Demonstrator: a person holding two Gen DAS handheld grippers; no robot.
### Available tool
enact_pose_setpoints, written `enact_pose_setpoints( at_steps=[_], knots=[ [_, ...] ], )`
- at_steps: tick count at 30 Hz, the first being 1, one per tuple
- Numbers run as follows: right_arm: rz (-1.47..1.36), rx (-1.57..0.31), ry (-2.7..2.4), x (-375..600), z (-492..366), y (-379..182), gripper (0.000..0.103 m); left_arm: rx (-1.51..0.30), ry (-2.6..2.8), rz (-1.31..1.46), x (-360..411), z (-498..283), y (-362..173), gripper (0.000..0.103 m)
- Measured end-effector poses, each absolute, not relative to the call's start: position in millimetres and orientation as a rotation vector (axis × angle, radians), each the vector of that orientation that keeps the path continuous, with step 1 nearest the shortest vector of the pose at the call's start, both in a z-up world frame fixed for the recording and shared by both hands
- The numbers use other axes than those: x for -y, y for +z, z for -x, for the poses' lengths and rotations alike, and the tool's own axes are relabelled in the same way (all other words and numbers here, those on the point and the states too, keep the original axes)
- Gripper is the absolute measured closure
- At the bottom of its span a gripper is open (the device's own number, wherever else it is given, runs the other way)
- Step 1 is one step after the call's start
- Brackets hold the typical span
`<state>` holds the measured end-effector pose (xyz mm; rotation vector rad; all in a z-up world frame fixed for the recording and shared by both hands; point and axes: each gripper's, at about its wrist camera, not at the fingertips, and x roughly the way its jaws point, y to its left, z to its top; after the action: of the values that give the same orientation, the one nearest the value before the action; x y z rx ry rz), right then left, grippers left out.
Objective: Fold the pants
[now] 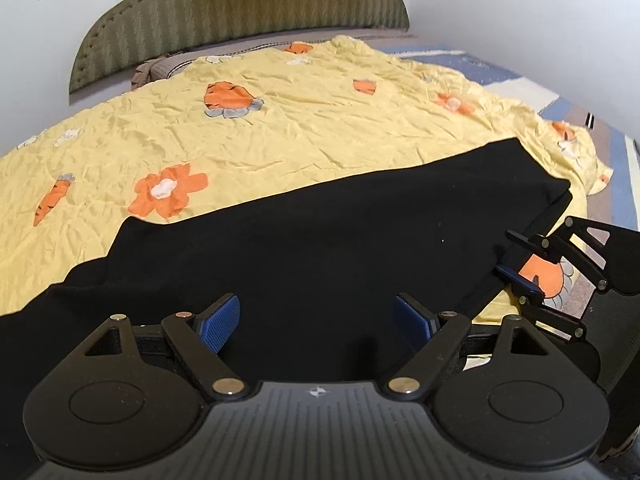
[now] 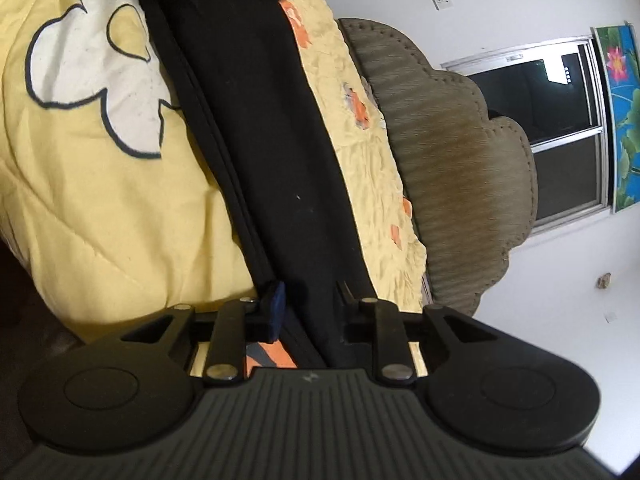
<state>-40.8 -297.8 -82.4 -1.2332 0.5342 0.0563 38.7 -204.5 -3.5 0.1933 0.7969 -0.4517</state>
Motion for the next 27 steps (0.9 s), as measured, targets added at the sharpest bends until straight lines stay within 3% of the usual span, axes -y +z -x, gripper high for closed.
enact_pose_setpoints(
  at_steps=[5, 7, 8, 14, 22, 27],
  knots=[
    [1.201, -0.519, 0.095, 294.6, 31.1, -81.3, 0.082, -0.812, -0.452, -0.190, 213.4, -44.2, -2.9, 0.019],
    [1.126, -0.547, 0.111, 297.3, 28.2, -75.4, 0.096, -0.817, -0.452, -0.180, 215.3, -46.5, -2.8, 0.019],
    [1.070, -0.561, 0.118, 297.6, 27.7, -71.7, 0.098, -0.821, -0.452, -0.176, 216.2, -47.0, -2.5, 0.019],
    [0.740, -0.592, 0.129, 316.9, 37.2, -47.6, 0.098, -0.828, -0.467, -0.177, 222.5, -49.3, -2.6, 0.019],
    [0.580, -0.643, 0.141, 343.4, 48.6, -50.6, 0.102, -0.792, -0.426, -0.272, 241.1, -48.7, -20.1, 0.019],
    [0.238, -0.597, 0.052, 379.9, 42.4, -29.5, 0.098, -0.736, -0.445, -0.273, 245.3, -46.6, -20.0, 0.019]
  ],
)
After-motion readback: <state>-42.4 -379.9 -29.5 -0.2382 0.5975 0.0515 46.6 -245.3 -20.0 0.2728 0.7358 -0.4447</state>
